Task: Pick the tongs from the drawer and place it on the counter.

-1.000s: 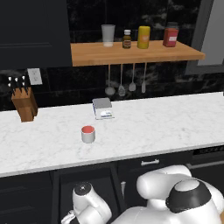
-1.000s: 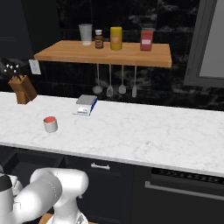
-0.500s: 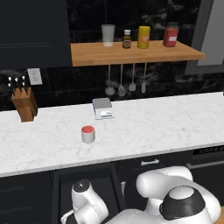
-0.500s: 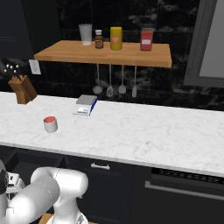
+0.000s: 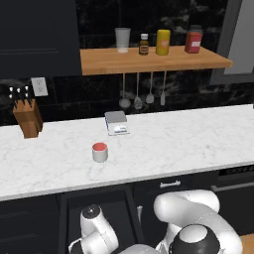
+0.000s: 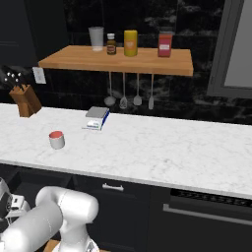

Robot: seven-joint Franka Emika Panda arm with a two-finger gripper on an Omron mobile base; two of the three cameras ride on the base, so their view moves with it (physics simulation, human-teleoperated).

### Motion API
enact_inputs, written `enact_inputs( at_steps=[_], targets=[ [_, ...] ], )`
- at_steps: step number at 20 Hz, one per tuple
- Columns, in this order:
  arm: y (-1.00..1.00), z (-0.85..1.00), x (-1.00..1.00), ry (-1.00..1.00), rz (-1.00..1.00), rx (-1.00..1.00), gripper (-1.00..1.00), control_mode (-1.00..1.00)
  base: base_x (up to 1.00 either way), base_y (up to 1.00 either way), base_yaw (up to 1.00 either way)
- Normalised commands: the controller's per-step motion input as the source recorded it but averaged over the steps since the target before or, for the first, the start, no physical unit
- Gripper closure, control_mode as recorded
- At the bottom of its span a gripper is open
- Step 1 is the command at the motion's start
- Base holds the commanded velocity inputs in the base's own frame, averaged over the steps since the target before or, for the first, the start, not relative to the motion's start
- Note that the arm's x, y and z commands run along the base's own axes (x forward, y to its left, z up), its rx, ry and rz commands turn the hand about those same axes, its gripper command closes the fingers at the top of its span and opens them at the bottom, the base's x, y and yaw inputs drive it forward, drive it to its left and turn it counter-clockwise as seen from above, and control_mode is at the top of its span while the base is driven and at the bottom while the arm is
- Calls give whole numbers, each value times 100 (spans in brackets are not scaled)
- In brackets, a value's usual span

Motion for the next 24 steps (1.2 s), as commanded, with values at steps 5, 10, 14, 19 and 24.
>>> enact_inputs(
  at_steps=[5, 10, 14, 19, 24],
  targets=[
    [18, -11, 5, 0, 0, 0, -100, -100, 0, 0, 0],
    [18, -18, 1, 0, 0, 0, 100, -100, 0, 0, 0],
    [2, -3, 0, 0, 0, 0, 100, -100, 0, 0, 0],
    [0, 0, 0, 0, 0, 0, 100, -100, 0, 0, 0],
    [-8, 20, -23, -2, -2, 1, 100, -100, 0, 0, 0]
  ],
)
